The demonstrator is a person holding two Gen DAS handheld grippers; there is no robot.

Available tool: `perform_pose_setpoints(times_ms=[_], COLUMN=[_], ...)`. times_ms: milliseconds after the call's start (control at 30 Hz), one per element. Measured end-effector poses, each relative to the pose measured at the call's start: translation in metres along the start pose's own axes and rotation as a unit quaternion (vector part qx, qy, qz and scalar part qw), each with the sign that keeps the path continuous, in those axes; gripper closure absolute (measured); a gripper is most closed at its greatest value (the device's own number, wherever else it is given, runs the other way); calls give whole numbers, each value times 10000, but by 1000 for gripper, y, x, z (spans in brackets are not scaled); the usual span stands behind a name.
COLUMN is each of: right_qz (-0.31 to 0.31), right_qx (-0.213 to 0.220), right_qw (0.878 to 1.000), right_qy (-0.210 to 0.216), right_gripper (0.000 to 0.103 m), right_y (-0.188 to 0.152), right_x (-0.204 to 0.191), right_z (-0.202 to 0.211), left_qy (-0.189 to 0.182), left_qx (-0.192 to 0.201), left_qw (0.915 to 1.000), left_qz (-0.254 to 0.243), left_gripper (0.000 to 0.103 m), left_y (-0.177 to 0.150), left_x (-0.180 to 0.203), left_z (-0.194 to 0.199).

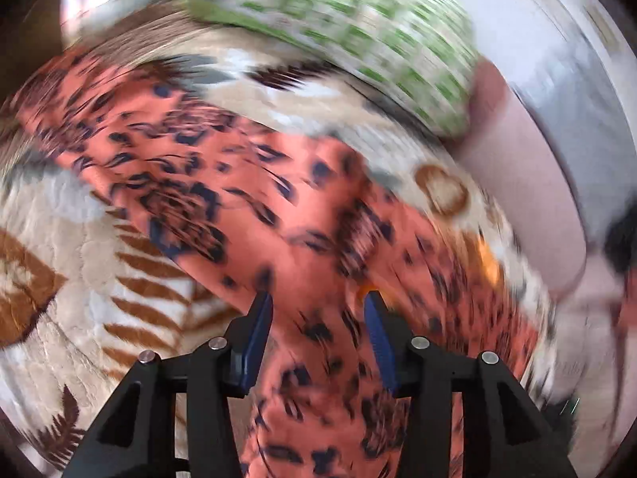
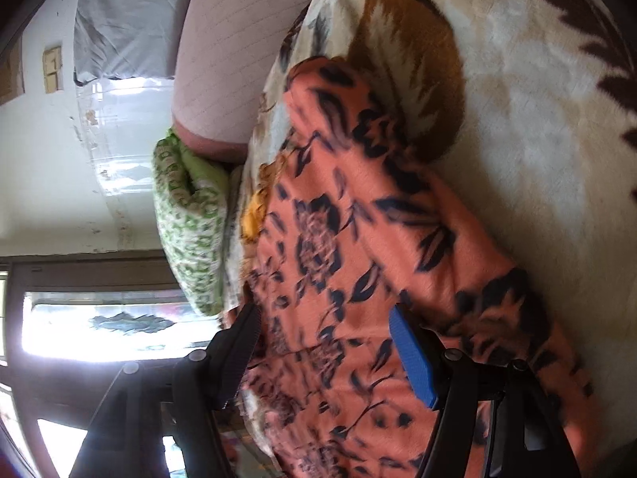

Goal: Fold small clothes

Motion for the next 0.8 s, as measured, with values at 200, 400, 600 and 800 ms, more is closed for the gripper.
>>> perform_pose_setpoints(times_ms=[200, 400, 600, 800], right_qz=[22, -20, -8, -17], right_qx=[-169, -209, -271, -272], right_qw=[9997, 9997, 9995, 9996], right_qy=[-189, -160, -131, -80], right_gripper=[33, 33, 33, 33], right_y=[-8, -5, -3, -4], right_x=[5, 9, 10, 10], right_z=[-13, -14, -15, -15], left_qy=[531, 1103, 762, 578], left_qx=[312, 287, -253, 391], left_qw=[9700, 9549, 9761, 9956], left_qz=[-2353, -2741, -2020, -621], left_gripper=[26, 26, 98, 54], left_y=[-39, -29, 2, 97], left_x=[108, 141, 113, 49], left_z=[-9, -55, -81, -33])
Point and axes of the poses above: each gripper's, at about its wrist camera, not at the fingertips, and z roughly against the way its jaws point, x to its right, y to its top, the point moved 4 cm from there along -z, roughly the way its jaws point, and after that the axes turned 8 degrees about -z, right-handed, at the moved point
